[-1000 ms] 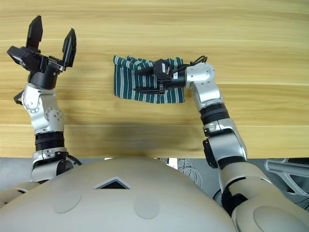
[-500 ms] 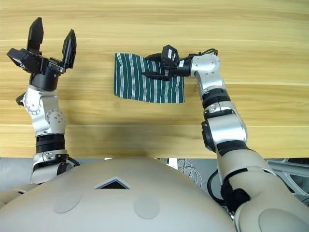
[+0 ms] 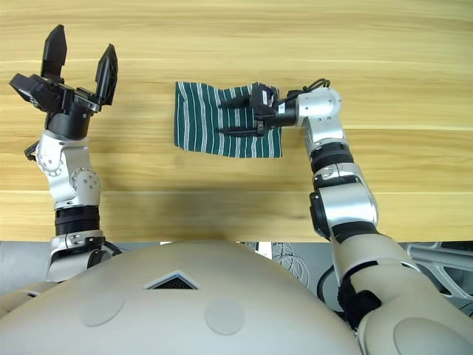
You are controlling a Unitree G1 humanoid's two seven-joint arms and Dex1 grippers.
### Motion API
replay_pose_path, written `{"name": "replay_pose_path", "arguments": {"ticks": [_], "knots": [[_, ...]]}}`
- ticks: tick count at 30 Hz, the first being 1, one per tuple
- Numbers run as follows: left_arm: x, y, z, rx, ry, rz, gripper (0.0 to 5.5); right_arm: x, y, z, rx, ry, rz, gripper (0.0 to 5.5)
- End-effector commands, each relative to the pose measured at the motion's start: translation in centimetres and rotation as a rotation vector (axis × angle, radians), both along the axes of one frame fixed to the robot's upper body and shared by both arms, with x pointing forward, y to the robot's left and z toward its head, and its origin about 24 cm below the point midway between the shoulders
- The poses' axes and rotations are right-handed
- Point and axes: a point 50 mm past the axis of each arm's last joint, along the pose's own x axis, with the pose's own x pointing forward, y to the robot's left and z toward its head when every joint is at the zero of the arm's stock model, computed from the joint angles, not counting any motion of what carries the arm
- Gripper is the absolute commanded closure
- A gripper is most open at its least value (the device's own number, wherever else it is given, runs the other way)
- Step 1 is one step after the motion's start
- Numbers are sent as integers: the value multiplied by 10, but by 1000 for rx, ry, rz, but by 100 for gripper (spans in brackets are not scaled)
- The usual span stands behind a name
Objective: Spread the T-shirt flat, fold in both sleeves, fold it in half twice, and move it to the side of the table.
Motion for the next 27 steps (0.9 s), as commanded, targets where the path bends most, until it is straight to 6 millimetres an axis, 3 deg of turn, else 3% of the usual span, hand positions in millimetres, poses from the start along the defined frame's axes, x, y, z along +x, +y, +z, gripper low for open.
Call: {"name": "replay_pose_path", "arguments": {"ticks": [1, 7, 11, 15, 21, 27], "knots": [[-1, 1, 2, -1, 5, -1, 45, -7, -5, -20, -144, 18, -10, 265], [-1, 3, 2, 1, 4, 6, 45, -7, -6, -32, -209, 17, -82, 265], [-1, 3, 3, 1, 1, 8, 45, 0, -21, -31, -211, 42, -200, 265], [-2, 2, 4, 1, -3, 9, 45, 3, -62, -34, -211, 134, -492, 265], [-5, 4, 4, -1, -5, 15, 45, 0, -138, -31, -153, 189, -1111, 265], [-5, 4, 5, 0, -9, 11, 45, -8, -168, -28, -104, 179, -1367, 265]]}}
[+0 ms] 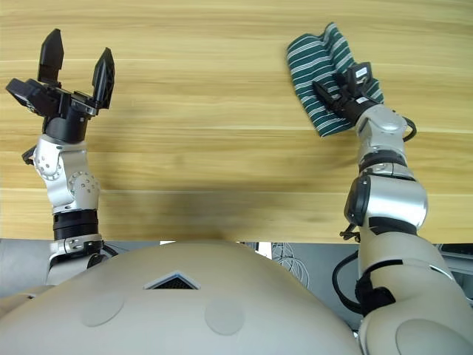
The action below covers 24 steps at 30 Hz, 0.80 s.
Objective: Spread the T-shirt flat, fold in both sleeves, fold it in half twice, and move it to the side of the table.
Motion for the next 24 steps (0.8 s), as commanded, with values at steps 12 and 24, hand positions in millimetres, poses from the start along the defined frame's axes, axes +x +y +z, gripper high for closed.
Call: {"name": "replay_pose_path", "arguments": {"ticks": [12, 24], "knots": [[11, 21, -12, 135, 69, 267, 45, 7, -6, 51, 30, -569, -120, 265], [28, 14, -17, 261, 15, 418, 45, 21, 83, 53, 59, -838, -70, 265]]}}
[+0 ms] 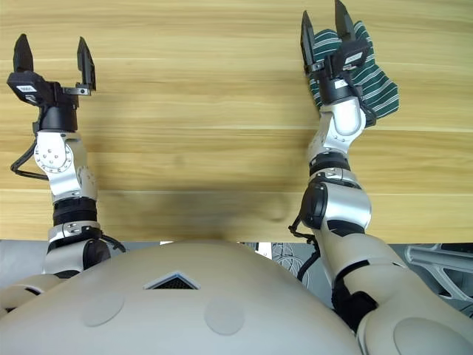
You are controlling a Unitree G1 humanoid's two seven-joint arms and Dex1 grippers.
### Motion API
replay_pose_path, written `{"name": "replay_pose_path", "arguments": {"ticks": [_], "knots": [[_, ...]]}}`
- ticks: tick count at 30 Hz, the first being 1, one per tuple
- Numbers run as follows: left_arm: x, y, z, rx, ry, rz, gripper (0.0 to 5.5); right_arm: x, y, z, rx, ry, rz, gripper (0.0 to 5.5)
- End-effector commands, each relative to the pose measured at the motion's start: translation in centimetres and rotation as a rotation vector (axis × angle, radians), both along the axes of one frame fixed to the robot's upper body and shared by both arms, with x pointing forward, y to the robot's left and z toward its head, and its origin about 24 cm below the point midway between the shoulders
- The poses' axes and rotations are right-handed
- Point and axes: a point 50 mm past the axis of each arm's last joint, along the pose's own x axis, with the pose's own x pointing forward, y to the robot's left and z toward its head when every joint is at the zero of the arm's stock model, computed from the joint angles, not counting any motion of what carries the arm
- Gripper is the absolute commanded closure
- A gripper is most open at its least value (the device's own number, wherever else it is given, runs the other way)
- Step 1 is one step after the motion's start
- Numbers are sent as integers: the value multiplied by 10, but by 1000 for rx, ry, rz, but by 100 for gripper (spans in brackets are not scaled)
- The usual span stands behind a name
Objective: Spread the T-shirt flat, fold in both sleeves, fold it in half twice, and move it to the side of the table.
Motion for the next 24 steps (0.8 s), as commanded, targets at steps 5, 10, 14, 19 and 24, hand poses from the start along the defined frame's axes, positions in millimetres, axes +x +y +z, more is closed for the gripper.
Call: {"name": "replay_pose_path", "arguments": {"ticks": [5, 10, 14, 19, 24], "knots": [[14, -10, -6, 81, 14, -46, 45, 1, 1, -8, -18, 38, -108, 265], [18, -15, -13, 76, 30, -53, 45, -1, -2, -10, -15, 48, -134, 265], [24, -28, -14, 54, 30, -94, 45, -6, -11, -10, -7, 36, -161, 265], [27, -40, -15, 44, 25, -129, 45, -9, -15, -11, 0, 28, -170, 265], [27, -42, -14, 43, 17, -136, 45, -9, -14, -10, 6, 18, -165, 265]]}}
